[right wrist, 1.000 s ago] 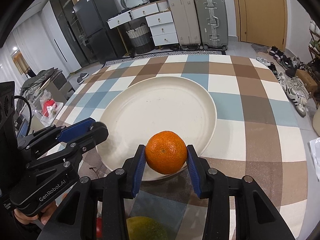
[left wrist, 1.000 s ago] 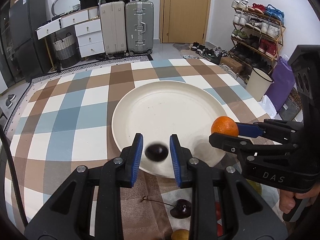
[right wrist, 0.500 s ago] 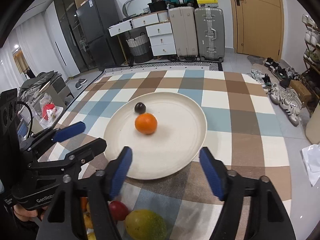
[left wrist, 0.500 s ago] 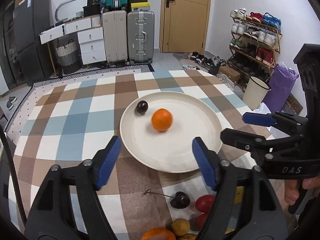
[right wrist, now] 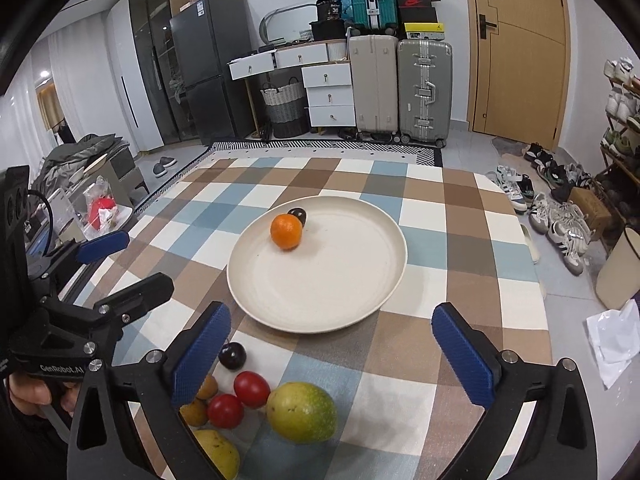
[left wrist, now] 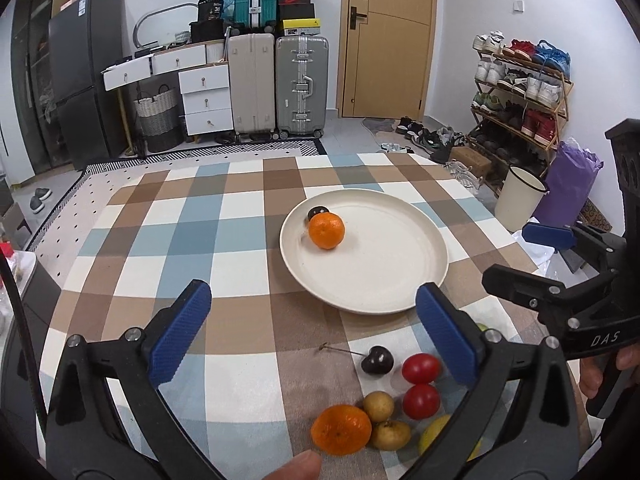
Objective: Organize fruits
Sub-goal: 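Move both tools back toward the remaining fruit cluster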
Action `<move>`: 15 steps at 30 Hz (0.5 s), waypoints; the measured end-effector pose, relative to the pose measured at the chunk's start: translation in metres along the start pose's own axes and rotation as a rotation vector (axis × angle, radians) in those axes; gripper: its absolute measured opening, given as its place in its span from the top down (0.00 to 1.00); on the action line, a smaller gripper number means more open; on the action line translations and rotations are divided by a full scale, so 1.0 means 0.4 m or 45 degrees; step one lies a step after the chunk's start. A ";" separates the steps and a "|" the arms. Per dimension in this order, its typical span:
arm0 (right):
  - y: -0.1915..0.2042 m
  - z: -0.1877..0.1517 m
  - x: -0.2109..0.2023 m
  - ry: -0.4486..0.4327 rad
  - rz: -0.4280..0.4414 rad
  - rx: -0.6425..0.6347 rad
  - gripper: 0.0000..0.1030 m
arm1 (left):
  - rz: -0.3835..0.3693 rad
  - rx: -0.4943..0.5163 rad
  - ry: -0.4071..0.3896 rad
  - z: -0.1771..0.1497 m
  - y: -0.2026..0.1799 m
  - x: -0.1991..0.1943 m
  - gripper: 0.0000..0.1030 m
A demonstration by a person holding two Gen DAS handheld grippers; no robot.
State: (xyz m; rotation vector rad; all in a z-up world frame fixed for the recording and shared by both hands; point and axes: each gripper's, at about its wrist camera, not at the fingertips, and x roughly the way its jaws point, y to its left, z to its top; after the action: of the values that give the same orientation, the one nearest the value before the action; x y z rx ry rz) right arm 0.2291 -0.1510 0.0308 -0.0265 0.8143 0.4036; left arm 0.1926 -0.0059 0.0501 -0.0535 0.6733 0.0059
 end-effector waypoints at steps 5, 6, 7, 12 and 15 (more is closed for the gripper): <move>0.006 -0.016 -0.032 -0.012 0.014 0.023 0.01 | 0.009 -0.017 0.000 -0.020 0.015 -0.037 0.01; 0.008 -0.020 -0.038 -0.015 0.011 0.023 0.01 | 0.010 -0.018 -0.001 -0.024 0.018 -0.046 0.01; 0.009 -0.024 -0.044 -0.017 0.009 0.024 0.01 | 0.013 -0.018 -0.003 -0.028 0.019 -0.055 0.01; 0.017 -0.041 -0.066 -0.016 -0.005 0.035 0.01 | 0.025 -0.021 0.002 -0.043 0.031 -0.081 0.01; 0.023 -0.056 -0.080 -0.018 -0.012 0.038 0.01 | 0.027 -0.028 0.002 -0.054 0.042 -0.096 0.01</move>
State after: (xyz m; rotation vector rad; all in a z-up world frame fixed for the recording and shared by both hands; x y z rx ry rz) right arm 0.1904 -0.1574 0.0394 0.0005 0.8061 0.3821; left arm 0.1487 0.0104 0.0564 -0.0672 0.6757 0.0339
